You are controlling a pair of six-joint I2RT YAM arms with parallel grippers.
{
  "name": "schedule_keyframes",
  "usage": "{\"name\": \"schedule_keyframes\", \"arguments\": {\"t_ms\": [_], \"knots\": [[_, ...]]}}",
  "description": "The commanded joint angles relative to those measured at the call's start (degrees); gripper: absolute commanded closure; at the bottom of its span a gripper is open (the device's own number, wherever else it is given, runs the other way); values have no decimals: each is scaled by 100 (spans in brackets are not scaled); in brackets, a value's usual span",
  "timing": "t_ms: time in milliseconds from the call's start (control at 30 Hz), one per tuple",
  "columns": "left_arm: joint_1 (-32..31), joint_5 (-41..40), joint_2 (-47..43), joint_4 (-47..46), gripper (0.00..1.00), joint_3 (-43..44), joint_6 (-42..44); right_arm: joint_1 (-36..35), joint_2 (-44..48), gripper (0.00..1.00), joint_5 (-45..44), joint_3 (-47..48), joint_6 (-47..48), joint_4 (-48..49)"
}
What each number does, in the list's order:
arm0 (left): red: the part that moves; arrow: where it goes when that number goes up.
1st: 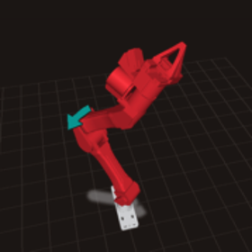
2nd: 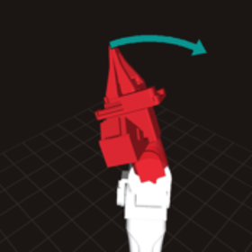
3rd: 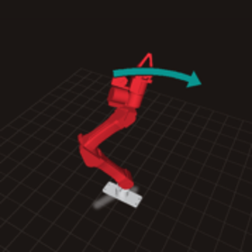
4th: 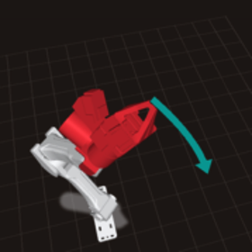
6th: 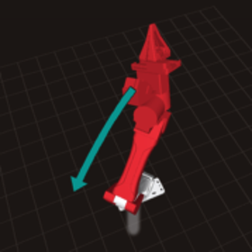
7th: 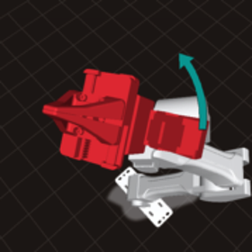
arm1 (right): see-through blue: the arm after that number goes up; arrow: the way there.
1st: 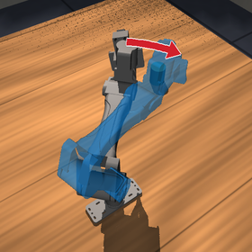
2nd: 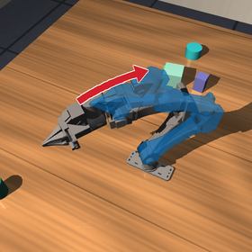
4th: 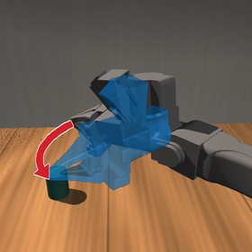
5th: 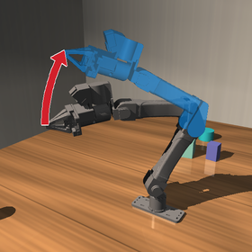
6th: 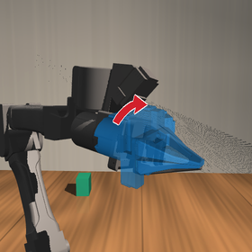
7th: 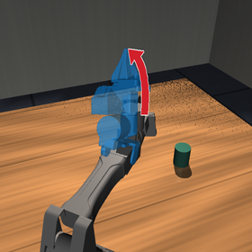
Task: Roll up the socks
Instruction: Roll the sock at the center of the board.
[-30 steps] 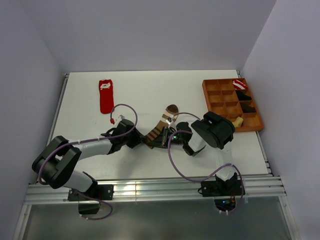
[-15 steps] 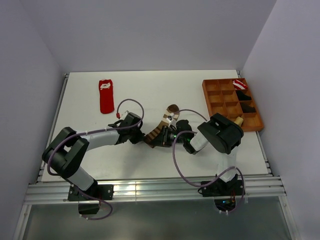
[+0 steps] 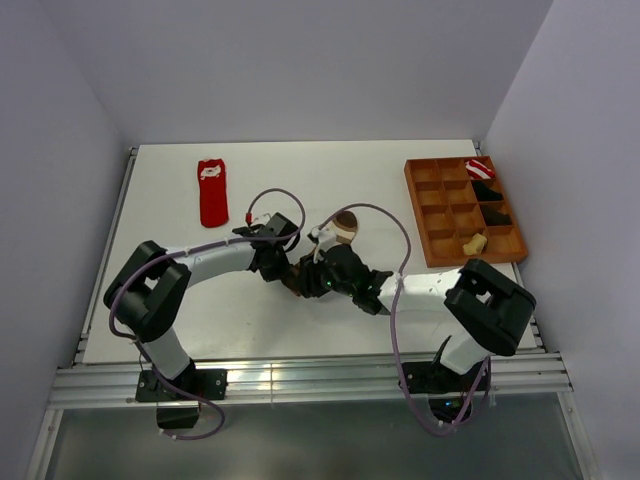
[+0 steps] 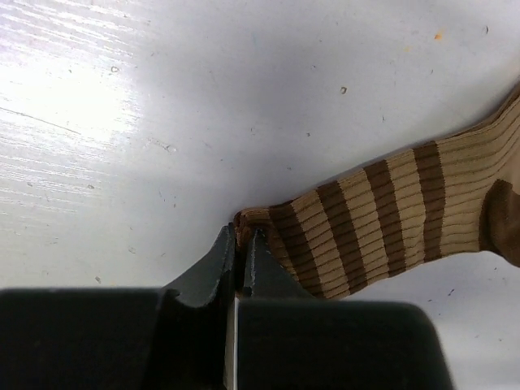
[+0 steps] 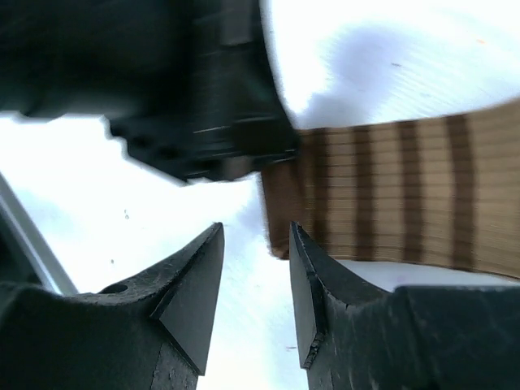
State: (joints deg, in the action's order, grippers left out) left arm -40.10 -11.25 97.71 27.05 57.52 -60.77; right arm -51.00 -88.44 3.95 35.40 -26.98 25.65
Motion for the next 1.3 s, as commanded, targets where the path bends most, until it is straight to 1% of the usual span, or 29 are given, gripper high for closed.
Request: {"name": "schedule_keyframes", "arguments": {"t_ms": [0, 133, 367, 700, 800, 867, 900, 967, 1000, 1033, 1100, 1267], "knots": [[-33, 8, 134, 362, 100, 190, 259, -515, -6, 55, -1220, 257, 843, -403], [-51, 26, 143, 415, 100, 242, 294, -832, -400, 55, -1773, 494, 1054, -359], [-60, 87, 108, 363, 100, 225, 294, -1140, -805, 56, -2221, 723, 1370, -245], [-68, 210, 117, 266, 100, 163, 250, -1447, -1061, 57, -2547, 995, 1626, -280], [-68, 210, 99, 240, 100, 155, 215, -1483, -1192, 58, -2539, 1101, 1635, -332], [-68, 228, 90, 196, 100, 102, 198, -1483, -1307, 64, -2557, 1145, 1556, -350], [-68, 237, 64, 152, 100, 84, 154, -1483, -1333, 71, -2539, 1136, 1530, -350], [-68, 228, 3, 99, 99, 15, 110, -1483, -1412, 82, -2635, 1119, 1398, -446], [-68, 228, -24, 55, 100, -12, 75, -1483, -1430, 93, -2705, 1110, 1337, -490], [-68, 211, -50, 38, 99, -30, 48, -1474, -1439, 99, -2802, 1075, 1275, -543], [-68, 141, -138, 11, 98, -91, -31, -1456, -1404, 100, -2812, 987, 1047, -614], [-7, -97, -497, -42, 89, -337, -268, -1281, -1018, 100, -2461, 600, 528, -745]]}}
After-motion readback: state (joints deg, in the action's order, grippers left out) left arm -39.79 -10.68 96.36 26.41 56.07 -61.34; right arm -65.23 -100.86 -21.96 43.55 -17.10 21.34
